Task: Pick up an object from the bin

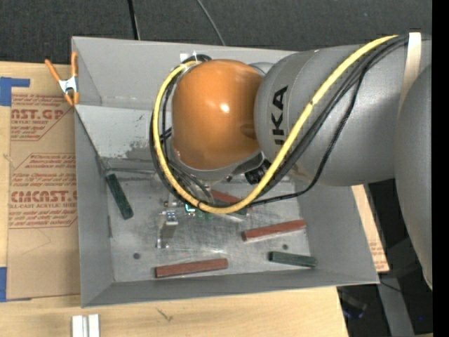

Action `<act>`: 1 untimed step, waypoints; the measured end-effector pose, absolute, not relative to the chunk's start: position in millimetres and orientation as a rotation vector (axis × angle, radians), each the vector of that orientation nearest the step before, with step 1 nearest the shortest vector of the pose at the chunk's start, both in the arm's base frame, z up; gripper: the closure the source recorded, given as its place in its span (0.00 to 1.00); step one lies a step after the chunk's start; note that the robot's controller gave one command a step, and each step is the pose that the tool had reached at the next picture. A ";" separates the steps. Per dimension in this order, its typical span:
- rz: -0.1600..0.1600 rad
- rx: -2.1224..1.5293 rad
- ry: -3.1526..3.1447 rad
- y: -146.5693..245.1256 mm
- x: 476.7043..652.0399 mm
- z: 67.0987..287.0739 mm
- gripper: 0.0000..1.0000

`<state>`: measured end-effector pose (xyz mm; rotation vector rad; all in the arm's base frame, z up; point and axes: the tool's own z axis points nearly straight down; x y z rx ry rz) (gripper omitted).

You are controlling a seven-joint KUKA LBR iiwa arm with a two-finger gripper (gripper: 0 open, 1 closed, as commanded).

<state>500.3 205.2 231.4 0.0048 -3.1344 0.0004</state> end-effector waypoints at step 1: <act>-0.002 0.001 -3.142 204.0 502.3 235.9 0.00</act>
Offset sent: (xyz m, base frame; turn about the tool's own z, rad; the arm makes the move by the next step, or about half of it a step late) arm -0.0192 -0.0969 -0.0692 -0.0700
